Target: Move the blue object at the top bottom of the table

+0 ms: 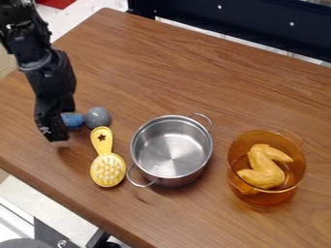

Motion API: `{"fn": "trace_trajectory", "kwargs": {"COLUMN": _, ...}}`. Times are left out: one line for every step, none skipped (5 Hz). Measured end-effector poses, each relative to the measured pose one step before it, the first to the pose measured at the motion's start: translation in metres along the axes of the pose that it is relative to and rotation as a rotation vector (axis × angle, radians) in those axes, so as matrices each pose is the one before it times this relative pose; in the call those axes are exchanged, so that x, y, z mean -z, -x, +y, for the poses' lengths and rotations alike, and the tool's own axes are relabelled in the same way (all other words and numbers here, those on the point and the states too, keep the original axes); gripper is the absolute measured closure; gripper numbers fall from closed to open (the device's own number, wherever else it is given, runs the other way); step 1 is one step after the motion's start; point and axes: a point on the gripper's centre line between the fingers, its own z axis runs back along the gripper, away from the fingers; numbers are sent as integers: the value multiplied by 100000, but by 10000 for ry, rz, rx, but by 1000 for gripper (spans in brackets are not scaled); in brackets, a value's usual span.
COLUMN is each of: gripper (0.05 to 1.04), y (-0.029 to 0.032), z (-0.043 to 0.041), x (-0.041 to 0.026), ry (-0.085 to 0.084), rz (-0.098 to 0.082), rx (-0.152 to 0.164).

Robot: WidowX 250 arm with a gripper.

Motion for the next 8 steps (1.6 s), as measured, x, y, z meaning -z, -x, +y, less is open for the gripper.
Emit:
{"fn": "trace_trajectory", "kwargs": {"gripper": 133, "y": 66, "z": 620, "x": 754, "ry": 58, "rz": 219, "rx": 87}}
{"fn": "trace_trajectory", "kwargs": {"gripper": 404, "y": 110, "z": 348, "x": 168, "ry": -72, "rz": 59, "rx": -6}}
{"fn": "trace_trajectory", "kwargs": {"gripper": 666, "y": 220, "z": 308, "x": -49, "ry": 73, "rz": 179, "rx": -102}}
{"fn": "trace_trajectory", "kwargs": {"gripper": 686, "y": -112, "z": 363, "x": 46, "ry": -263, "rz": -73, "rx": -275}}
{"fn": "trace_trajectory", "kwargs": {"gripper": 686, "y": 229, "z": 974, "x": -476, "ry": -292, "rz": -32, "rx": -1597}}
{"fn": "trace_trajectory", "kwargs": {"gripper": 685, "y": -906, "z": 1392, "x": -1101, "ry": -171, "rz": -219, "rx": -1353}}
{"fn": "trace_trajectory", "kwargs": {"gripper": 686, "y": -1380, "z": -470, "x": -15, "ry": 102, "rz": -126, "rx": -1697}}
{"fn": "trace_trajectory", "kwargs": {"gripper": 686, "y": -2019, "z": -772, "x": -924, "ry": 544, "rz": -158, "rx": -1133}}
